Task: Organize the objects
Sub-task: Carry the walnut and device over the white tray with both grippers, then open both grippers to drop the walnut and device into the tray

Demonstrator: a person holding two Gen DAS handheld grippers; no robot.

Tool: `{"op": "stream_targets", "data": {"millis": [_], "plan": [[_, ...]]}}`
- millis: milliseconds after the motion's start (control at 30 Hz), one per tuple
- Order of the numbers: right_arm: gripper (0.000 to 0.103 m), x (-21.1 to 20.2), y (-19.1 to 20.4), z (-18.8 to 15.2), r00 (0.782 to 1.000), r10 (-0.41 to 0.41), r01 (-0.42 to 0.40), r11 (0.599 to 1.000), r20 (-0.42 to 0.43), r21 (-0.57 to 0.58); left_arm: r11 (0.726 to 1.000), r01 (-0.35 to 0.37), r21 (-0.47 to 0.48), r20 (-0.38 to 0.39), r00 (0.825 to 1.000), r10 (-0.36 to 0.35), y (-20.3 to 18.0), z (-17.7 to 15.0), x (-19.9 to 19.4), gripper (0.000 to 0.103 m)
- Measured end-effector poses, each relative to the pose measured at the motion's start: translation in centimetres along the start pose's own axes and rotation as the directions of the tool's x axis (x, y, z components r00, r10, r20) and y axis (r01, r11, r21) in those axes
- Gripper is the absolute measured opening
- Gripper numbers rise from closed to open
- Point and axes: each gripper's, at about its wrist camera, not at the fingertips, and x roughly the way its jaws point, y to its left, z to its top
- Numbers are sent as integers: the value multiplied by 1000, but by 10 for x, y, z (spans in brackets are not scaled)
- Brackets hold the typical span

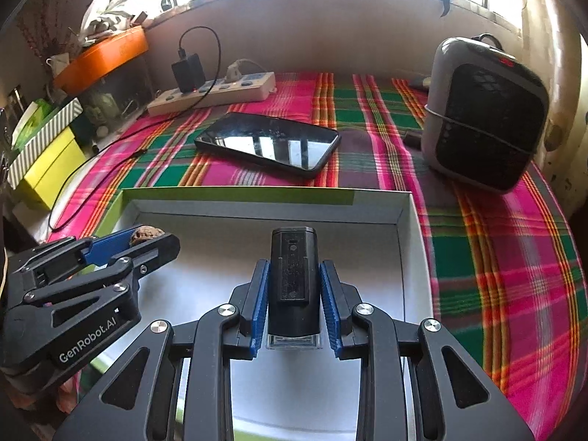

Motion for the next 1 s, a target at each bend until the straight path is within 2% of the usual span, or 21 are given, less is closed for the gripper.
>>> {"op": "stream_targets", "data": {"millis": [367,1000], "plan": [[29,16,-4,7,1000,-12,12,1000,-16,0,1000,-3,10,-11,1000,3,-3,9,15,30],[29,18,1,8,999,-37,37,999,-7,-22,1000,-10,13,-16,1000,10,-6,10,19,30]]}}
